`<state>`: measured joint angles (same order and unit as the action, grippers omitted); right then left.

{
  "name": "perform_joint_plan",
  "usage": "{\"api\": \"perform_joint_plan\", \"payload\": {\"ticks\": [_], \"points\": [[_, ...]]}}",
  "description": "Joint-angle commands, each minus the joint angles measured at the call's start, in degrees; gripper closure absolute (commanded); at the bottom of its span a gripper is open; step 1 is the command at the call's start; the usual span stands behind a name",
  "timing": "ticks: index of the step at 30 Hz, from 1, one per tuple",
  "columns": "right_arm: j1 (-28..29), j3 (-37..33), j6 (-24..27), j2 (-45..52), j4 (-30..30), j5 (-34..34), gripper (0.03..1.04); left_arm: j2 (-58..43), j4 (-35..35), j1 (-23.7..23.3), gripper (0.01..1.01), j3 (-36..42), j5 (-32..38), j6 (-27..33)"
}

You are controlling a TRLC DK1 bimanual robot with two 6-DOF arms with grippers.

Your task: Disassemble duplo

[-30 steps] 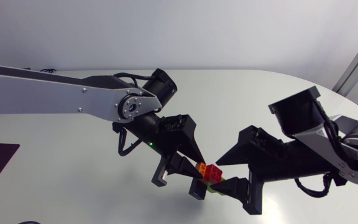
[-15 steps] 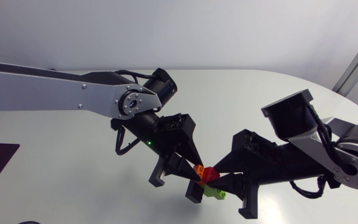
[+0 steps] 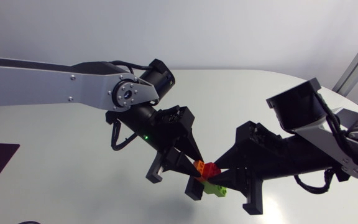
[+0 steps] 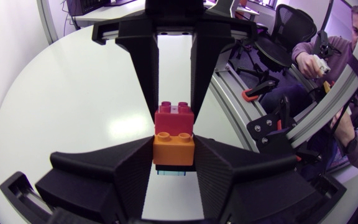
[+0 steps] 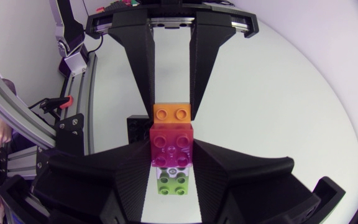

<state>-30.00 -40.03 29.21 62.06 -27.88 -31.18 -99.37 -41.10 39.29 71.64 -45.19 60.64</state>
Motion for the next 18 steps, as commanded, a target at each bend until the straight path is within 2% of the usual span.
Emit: {"api": "perform_joint_plan", "payload": {"ticks": [1,5,11,14,18], "points": [[1.0,-1.1,-1.4,1.9,-0.6,-3.1,0.80,1.5,2.1,1.2,0.725,-2.6,0.7,3.1],[2.9,-0.9,-1.4,3.5,-0.6,-6.0,0.80,2.1,6.2,2.9,0.725,-6.3,2.3,2.4],[5.6,-0.9,-0.6,2.7,-0.6,-5.6,0.80,2.3,9.5,4.1,0.725,-9.2,4.2,1.5],[9.4,-1.4,1.1,1.3,-0.6,-0.3,0.80,2.7,9.5,2.3,0.725,-9.4,4.6,2.0],[10.9,-1.9,2.8,3.2,-0.6,6.4,0.79,5.7,8.3,-1.5,0.725,-9.2,5.2,2.5]]}}
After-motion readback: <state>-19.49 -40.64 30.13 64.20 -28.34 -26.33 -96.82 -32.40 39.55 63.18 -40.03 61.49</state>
